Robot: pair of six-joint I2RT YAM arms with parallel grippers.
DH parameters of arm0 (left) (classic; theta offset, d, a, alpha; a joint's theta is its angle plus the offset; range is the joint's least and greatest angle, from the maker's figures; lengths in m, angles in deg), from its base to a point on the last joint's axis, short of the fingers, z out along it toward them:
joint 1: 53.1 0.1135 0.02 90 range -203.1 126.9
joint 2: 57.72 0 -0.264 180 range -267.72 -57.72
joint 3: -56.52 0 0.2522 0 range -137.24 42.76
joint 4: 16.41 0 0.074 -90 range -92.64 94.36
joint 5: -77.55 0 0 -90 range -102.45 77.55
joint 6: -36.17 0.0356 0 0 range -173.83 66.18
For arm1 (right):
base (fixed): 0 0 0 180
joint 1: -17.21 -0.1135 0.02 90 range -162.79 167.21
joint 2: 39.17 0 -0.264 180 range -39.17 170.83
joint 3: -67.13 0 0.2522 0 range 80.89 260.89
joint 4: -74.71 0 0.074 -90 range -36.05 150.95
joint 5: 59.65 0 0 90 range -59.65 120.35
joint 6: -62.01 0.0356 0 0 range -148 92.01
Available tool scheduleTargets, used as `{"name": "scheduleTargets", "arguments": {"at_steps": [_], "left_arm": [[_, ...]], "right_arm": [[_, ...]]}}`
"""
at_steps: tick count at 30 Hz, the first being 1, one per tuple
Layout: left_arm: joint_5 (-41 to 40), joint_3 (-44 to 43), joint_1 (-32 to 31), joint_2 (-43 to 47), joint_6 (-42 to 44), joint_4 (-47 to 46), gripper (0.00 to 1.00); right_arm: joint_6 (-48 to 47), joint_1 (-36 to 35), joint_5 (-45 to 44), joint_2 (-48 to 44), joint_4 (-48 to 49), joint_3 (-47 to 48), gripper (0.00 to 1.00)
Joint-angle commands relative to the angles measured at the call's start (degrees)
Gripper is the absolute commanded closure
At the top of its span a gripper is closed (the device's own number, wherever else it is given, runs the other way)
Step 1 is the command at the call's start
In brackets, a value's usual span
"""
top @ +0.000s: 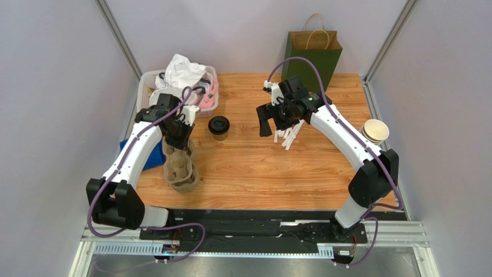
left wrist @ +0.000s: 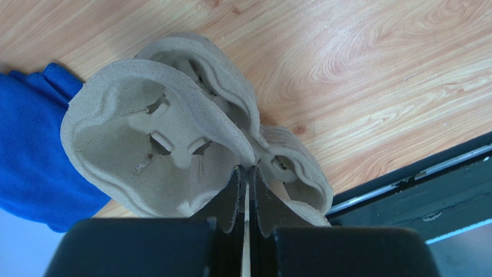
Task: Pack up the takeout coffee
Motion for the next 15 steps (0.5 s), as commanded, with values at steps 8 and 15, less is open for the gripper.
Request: {"name": "scheduleTargets", "arguments": {"at_steps": [8,15], "left_arm": [[8.2,-12.9,-1.0,2.2,-3.6,5.8,1.00],[22.5,-8.5,-3.8,3.6,-9.7,-1.9,1.00]], "right_arm": [[0.6,0.3,0.8,-0.9,0.7,2.4,0.00],[0.3,0.3,0.1,-1.5,0.6,2.0,0.00]]}}
